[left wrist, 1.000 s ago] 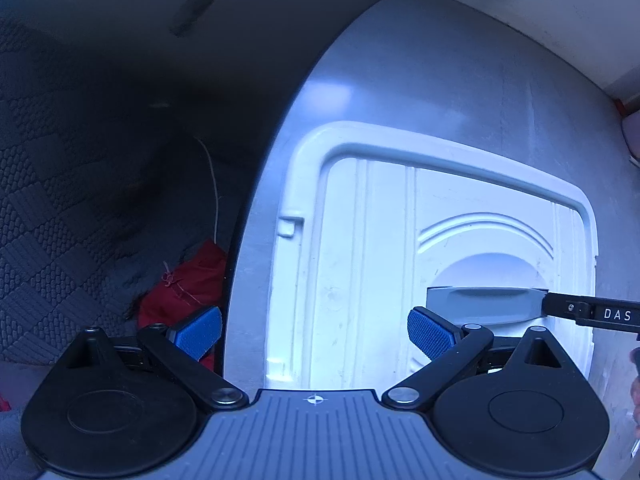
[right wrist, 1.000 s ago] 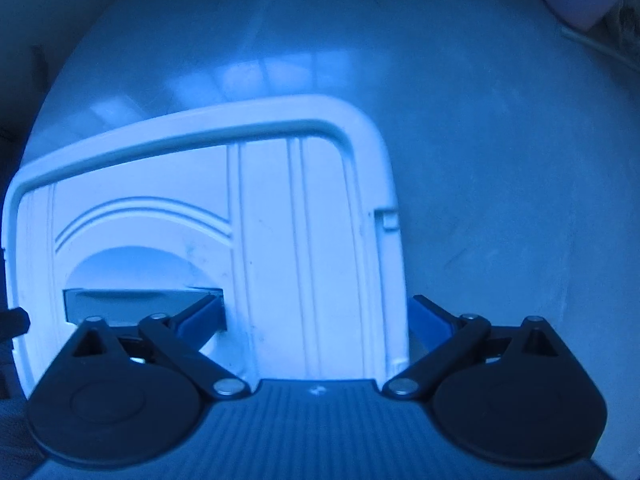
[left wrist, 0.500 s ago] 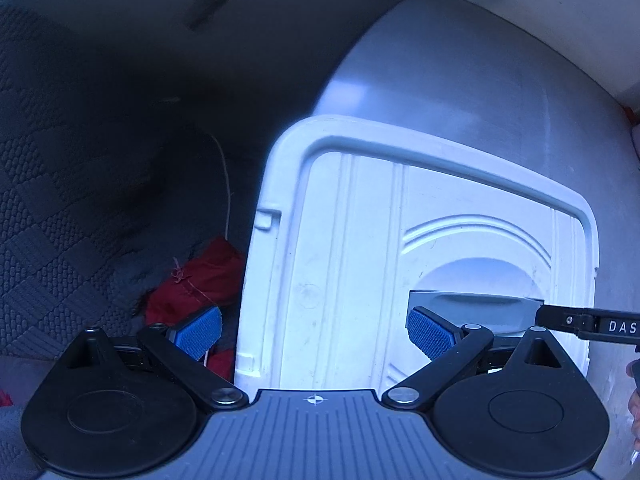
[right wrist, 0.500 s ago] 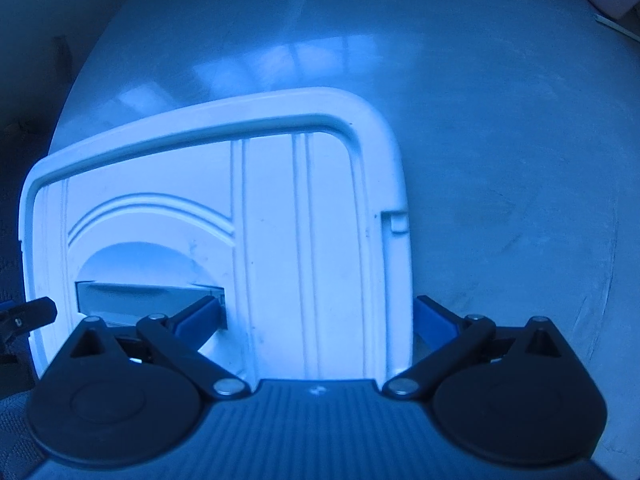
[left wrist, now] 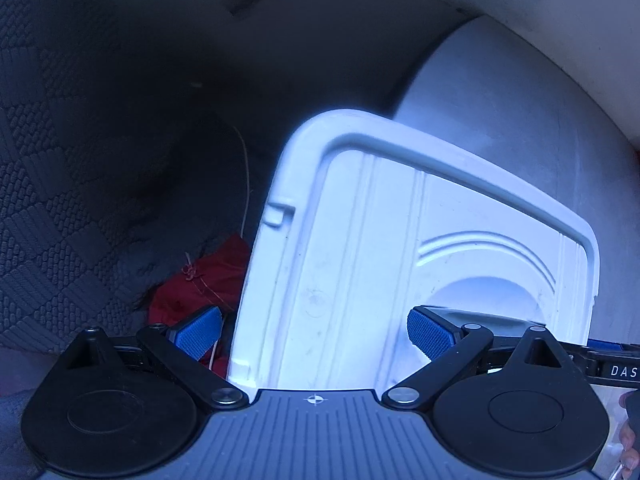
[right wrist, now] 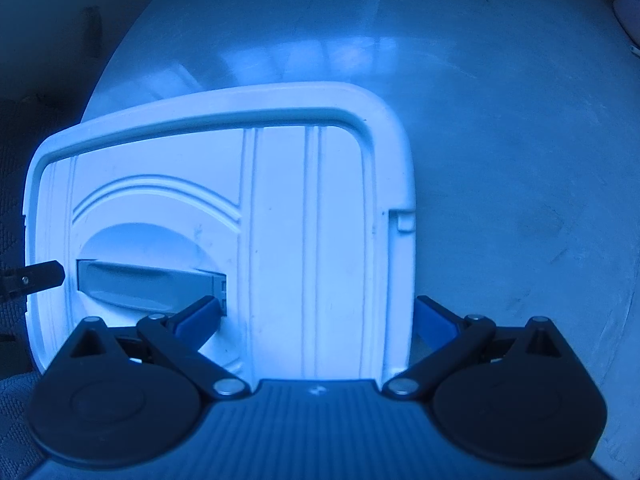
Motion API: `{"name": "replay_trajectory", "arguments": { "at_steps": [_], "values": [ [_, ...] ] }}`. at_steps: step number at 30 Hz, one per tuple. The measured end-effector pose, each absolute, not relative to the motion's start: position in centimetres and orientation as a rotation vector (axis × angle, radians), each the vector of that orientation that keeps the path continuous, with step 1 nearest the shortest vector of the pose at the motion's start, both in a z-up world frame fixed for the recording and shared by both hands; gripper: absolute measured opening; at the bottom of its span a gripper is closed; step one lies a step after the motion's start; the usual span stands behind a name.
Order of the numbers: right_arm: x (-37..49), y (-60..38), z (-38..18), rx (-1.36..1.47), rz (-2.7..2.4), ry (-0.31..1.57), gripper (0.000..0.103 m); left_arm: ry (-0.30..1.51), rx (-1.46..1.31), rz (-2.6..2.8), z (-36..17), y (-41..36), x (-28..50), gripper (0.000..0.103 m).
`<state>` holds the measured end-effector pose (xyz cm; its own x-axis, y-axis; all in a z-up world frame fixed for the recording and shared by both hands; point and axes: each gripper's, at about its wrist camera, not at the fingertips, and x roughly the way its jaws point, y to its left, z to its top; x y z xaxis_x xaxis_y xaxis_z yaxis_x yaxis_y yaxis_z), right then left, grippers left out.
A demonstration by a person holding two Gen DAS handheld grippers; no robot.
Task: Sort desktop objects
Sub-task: 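Close the left gripper on the lid rim while the right gripper grips the lid's opposite edge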
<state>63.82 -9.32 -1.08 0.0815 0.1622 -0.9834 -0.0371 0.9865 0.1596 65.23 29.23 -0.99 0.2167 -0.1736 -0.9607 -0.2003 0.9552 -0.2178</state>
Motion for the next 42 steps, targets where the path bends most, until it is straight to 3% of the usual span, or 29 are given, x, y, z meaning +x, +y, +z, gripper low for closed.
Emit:
{"name": "replay_trajectory", "arguments": {
  "at_steps": [9,17,19,25,42],
  "values": [
    [63.9,-7.5,-1.6,0.095,0.182,1.491,0.102,1.316,-0.514,-0.075,-3.1,32.5,63.9,0.099],
    [62.8,-8.1,-0.1,0.092,0.206,1.463,0.102,1.298,-0.515,-0.122,-3.5,33.3,63.8,0.1],
    [63.0,-8.4,0.3,0.098,0.21,1.456,0.102,1.291,-0.518,-0.118,-3.0,33.6,63.7,0.089],
    [63.2,-8.5,-0.1,0.094,0.212,1.457,0.102,1.3,-0.451,-0.106,-1.5,33.8,64.0,0.082],
    [62.2,-9.2,1.1,0.136,0.173,1.437,0.102,1.26,-0.512,-0.141,-3.3,35.0,63.9,0.085]
  ]
}}
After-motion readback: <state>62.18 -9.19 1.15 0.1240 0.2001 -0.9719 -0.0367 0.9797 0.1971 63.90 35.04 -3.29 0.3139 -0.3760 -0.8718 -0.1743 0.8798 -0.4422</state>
